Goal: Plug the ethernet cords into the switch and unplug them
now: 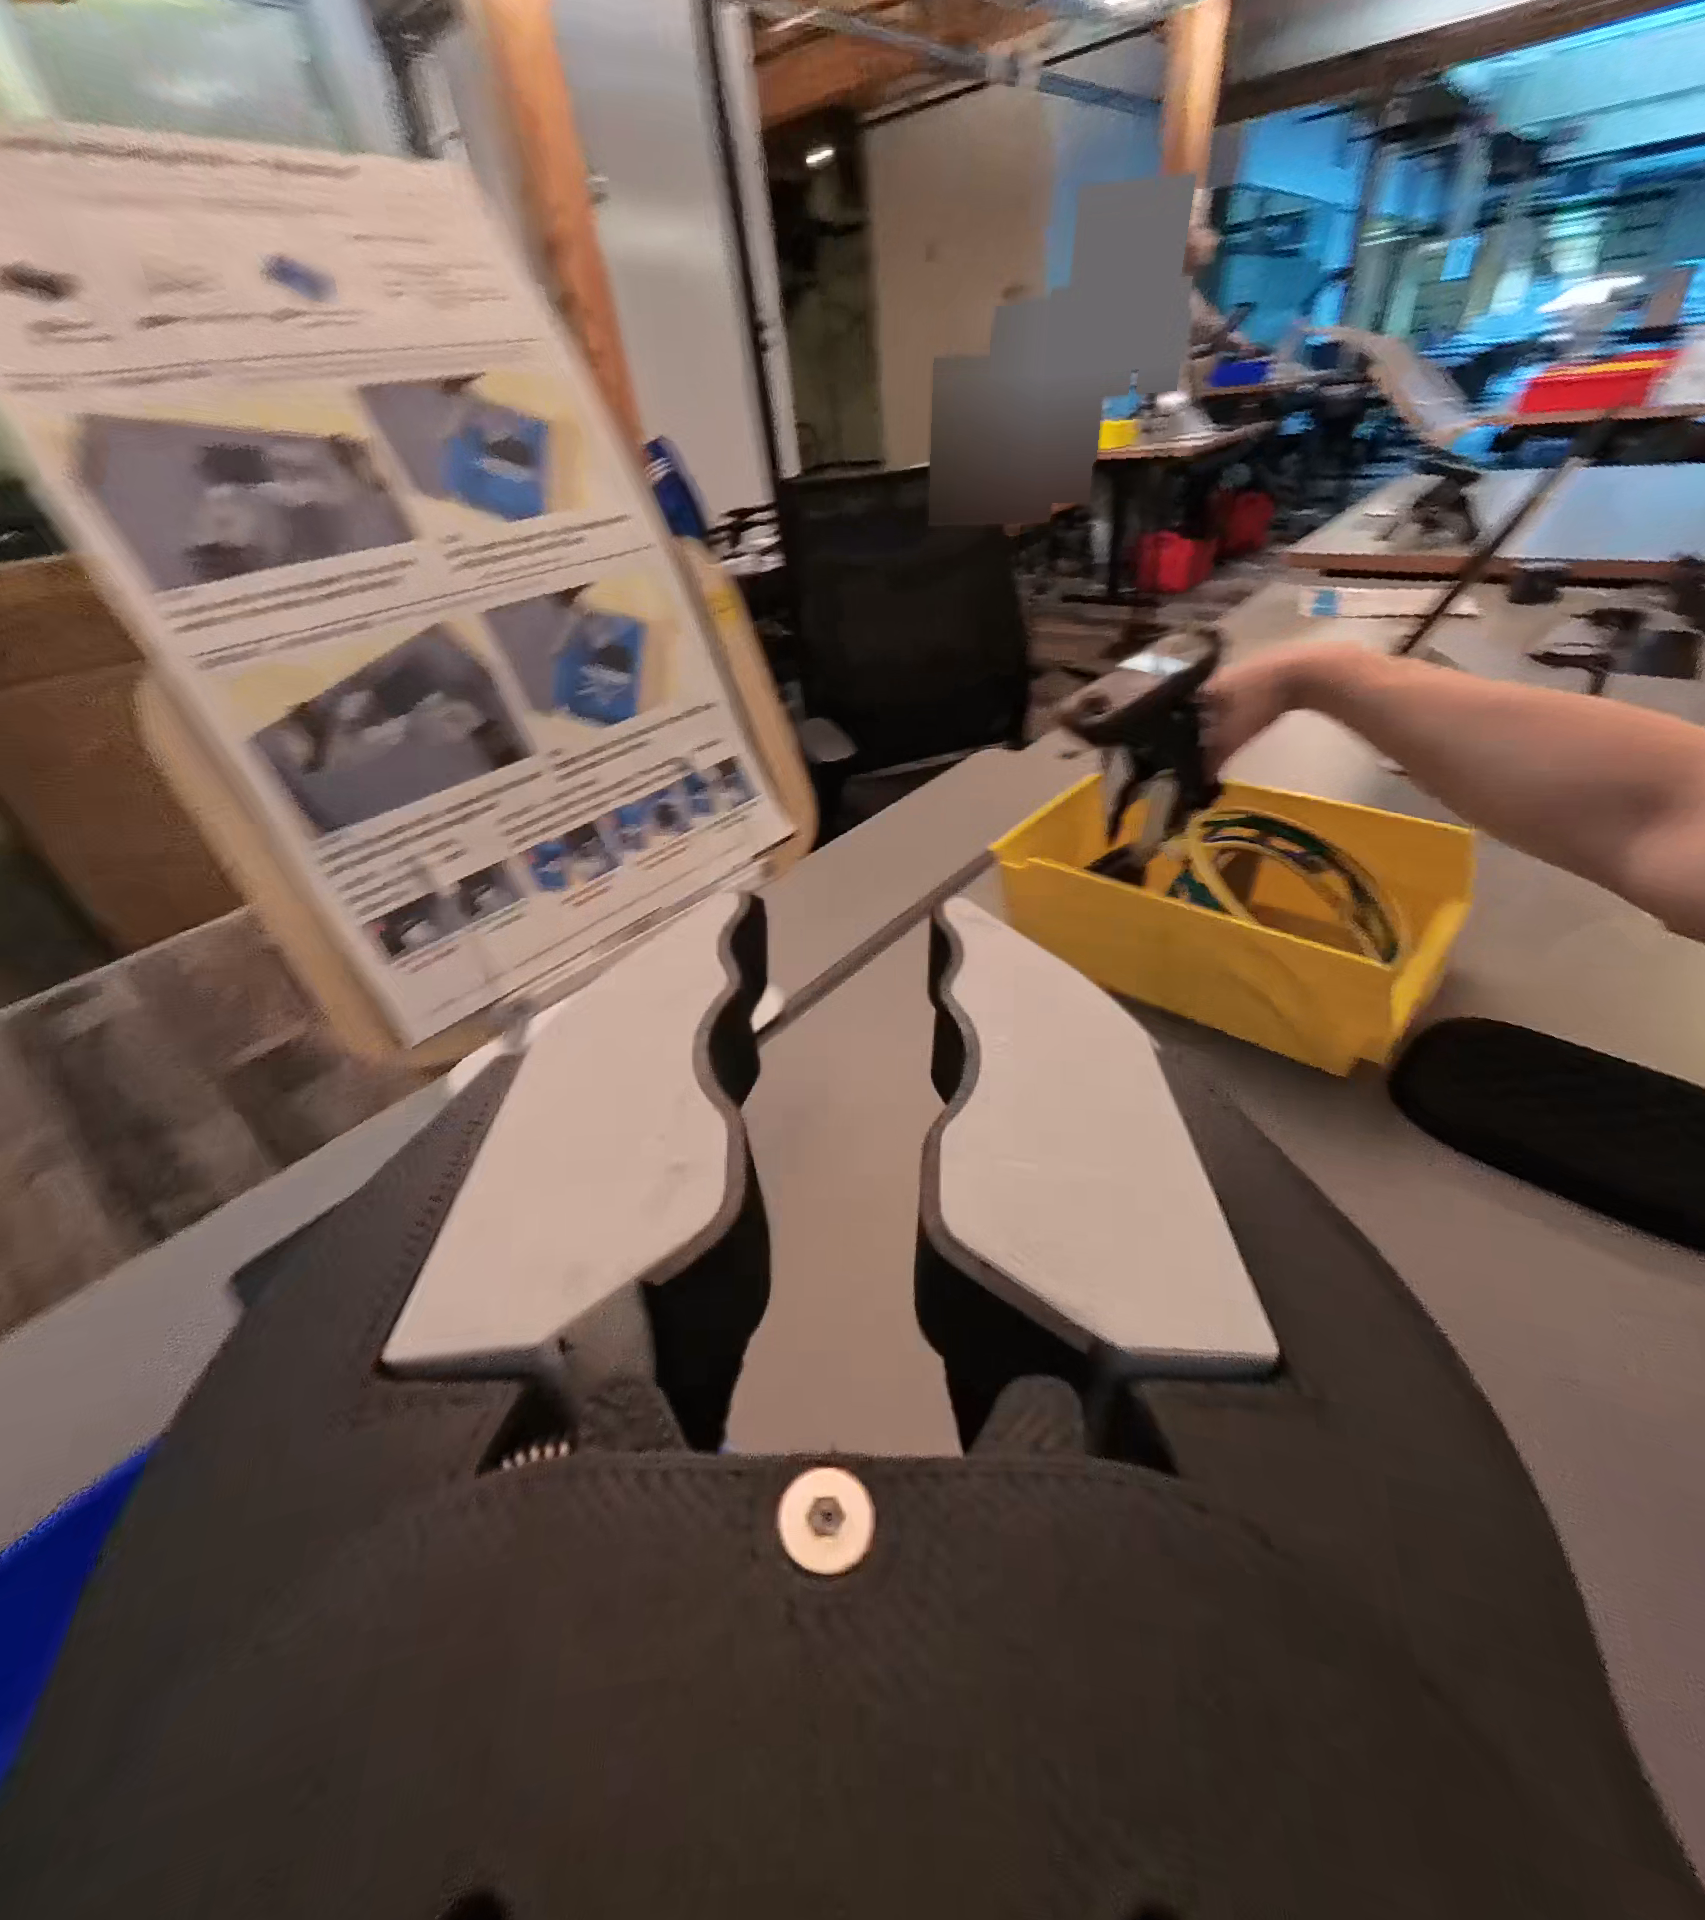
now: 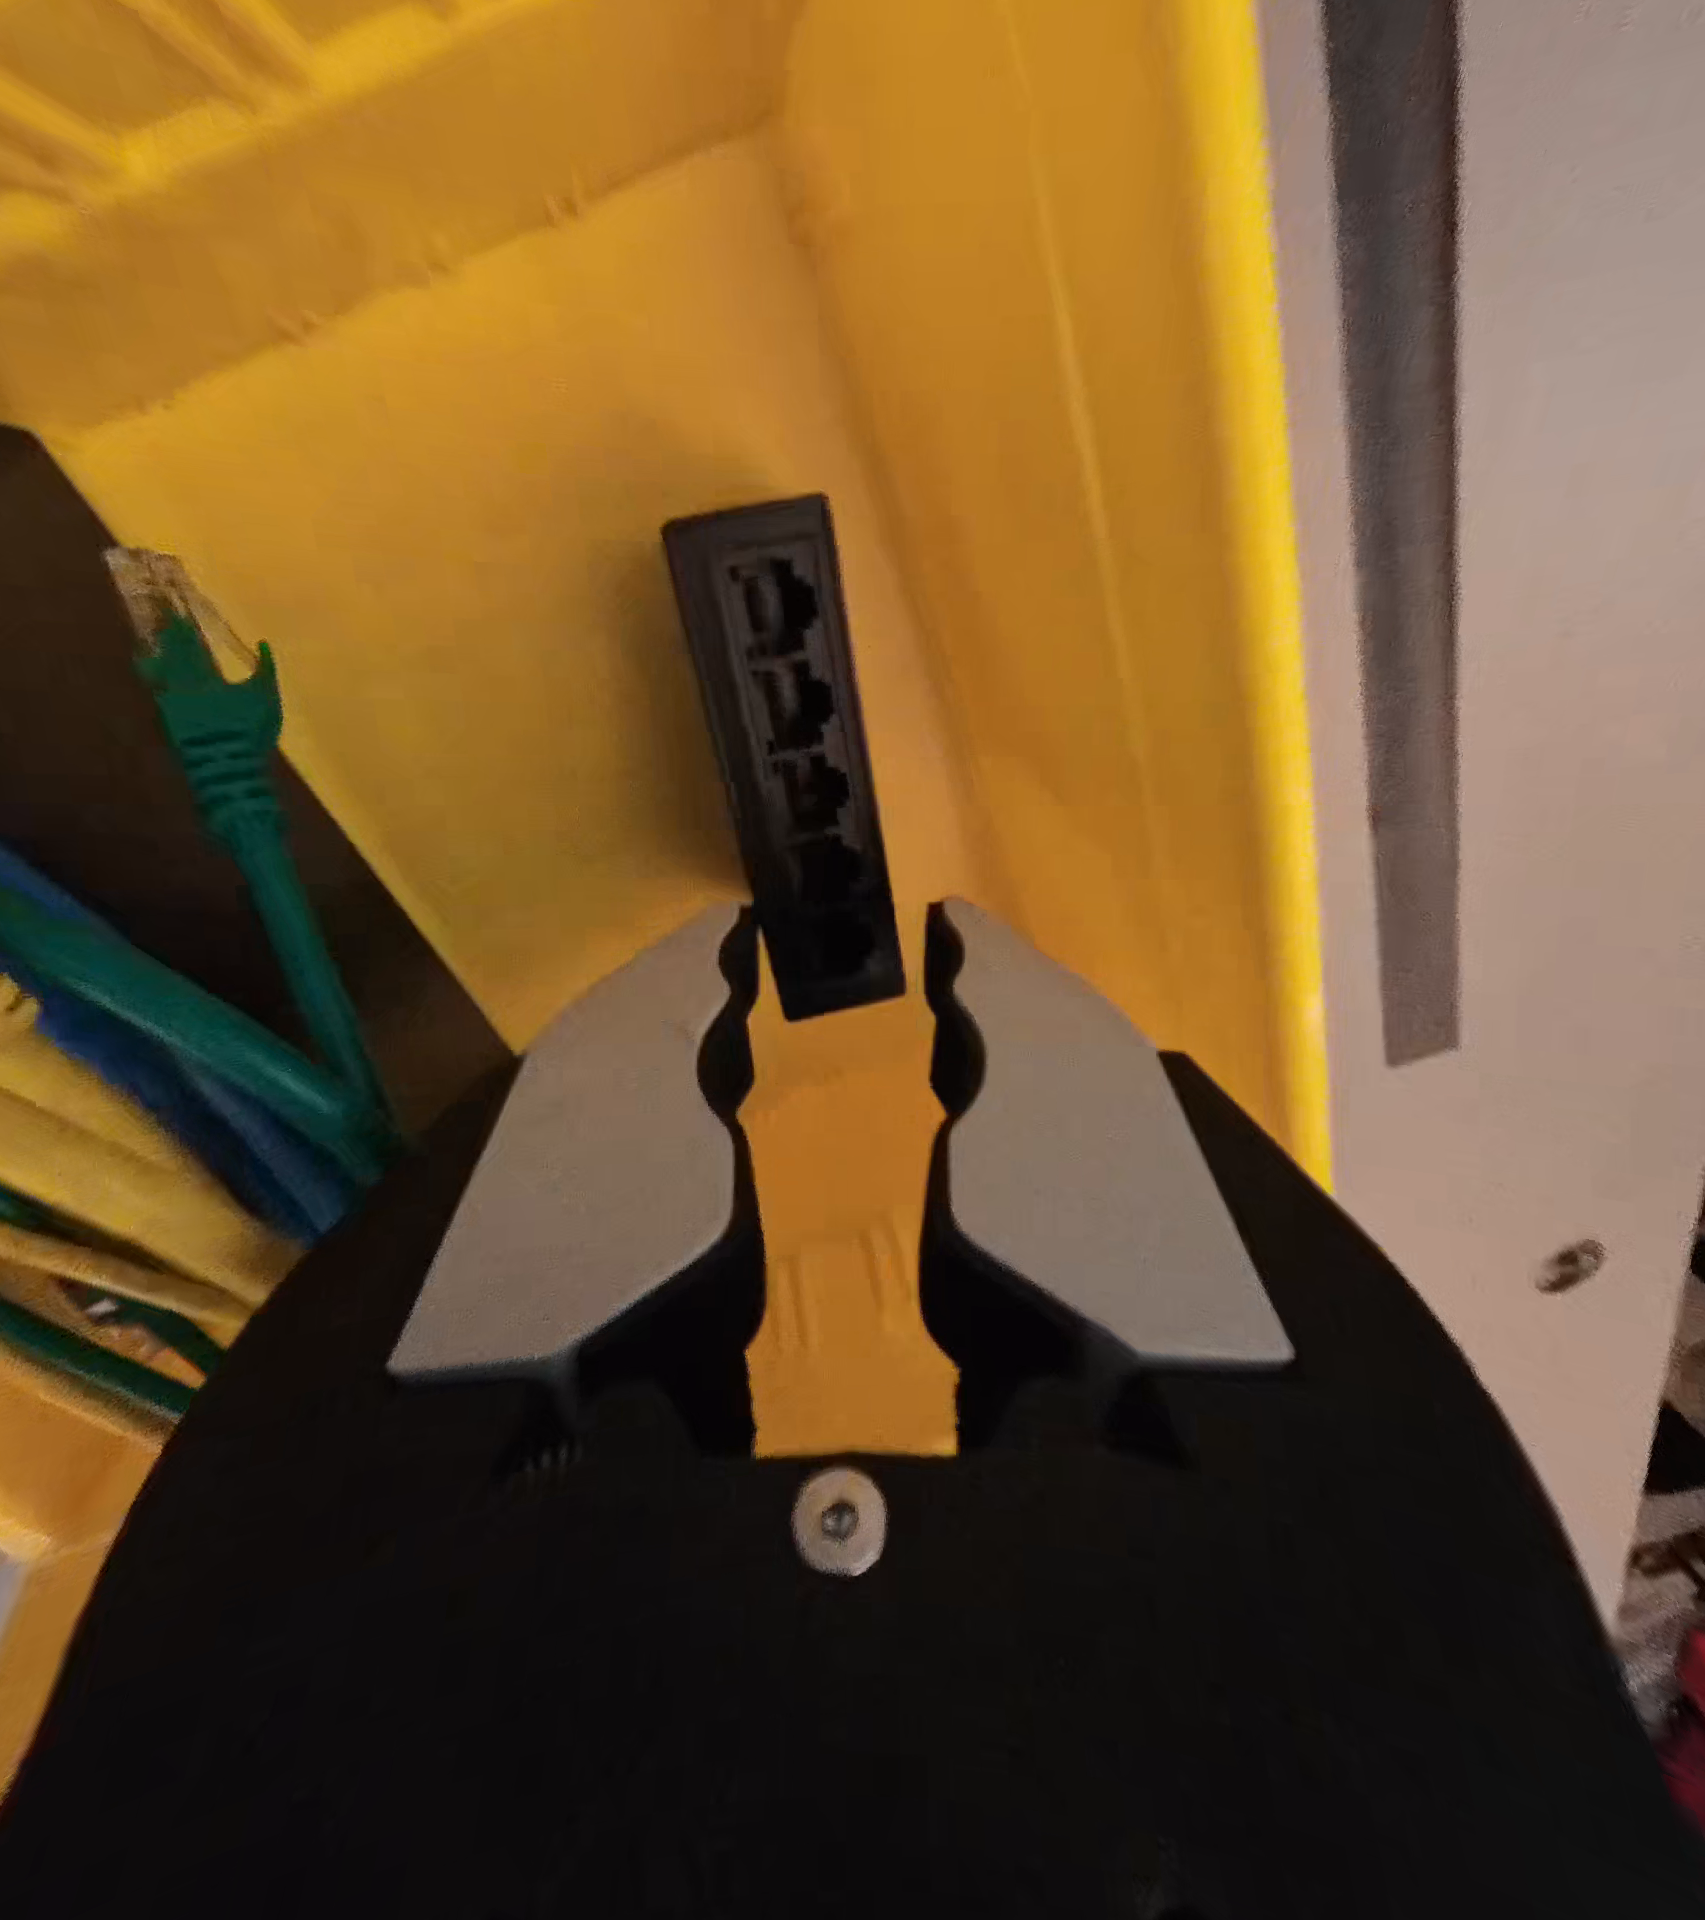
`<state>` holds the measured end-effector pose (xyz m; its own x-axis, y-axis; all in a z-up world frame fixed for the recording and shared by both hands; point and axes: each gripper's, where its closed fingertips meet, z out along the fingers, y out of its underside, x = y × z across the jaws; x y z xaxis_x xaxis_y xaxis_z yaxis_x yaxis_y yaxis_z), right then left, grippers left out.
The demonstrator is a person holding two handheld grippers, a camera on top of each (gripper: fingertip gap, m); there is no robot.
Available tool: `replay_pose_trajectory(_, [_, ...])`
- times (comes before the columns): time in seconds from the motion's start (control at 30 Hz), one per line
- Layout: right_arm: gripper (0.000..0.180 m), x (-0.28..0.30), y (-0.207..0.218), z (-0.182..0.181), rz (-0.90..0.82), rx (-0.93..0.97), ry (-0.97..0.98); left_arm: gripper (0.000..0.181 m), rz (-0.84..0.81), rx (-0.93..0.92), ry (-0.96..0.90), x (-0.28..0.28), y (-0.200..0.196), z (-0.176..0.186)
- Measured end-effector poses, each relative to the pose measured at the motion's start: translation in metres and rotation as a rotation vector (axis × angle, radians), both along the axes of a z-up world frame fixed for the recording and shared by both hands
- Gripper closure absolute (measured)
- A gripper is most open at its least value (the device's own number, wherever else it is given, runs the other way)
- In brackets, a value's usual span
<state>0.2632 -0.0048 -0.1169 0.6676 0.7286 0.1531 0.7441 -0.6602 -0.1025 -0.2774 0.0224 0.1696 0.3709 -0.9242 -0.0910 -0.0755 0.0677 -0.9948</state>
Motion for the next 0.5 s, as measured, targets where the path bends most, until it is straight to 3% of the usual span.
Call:
replay_pose_trajectory(0.13, [0.146, 0.014, 0.007, 0.058, -0.049, 0.331, -0.045, 0.144, 0.332, -0.056, 0.088, -0.07, 0.047, -0.017])
replay_pose_trajectory(0.27, [0.136, 0.038, -0.029, 0.122, -0.448, 0.664, 0.0, 0.139, 0.656, -0.223, 0.215, -0.15, 0.091, -0.058])
replay_pose_trajectory(0.33, [0.13, 0.035, -0.068, 0.113, -0.689, 0.638, 0.148, 0.133, 0.726, -0.335, 0.248, -0.178, 0.107, -0.084])
replay_pose_trajectory(0.43, [0.138, 0.034, -0.118, 0.073, -1.112, 0.499, 0.221, 0.09, 0.792, -0.559, 0.318, -0.202, 0.126, -0.131])
replay_pose_trajectory(0.5, [0.134, 0.016, -0.127, 0.053, -1.11, 0.372, 0.291, 0.082, 0.736, -0.714, 0.353, -0.197, 0.129, -0.157])
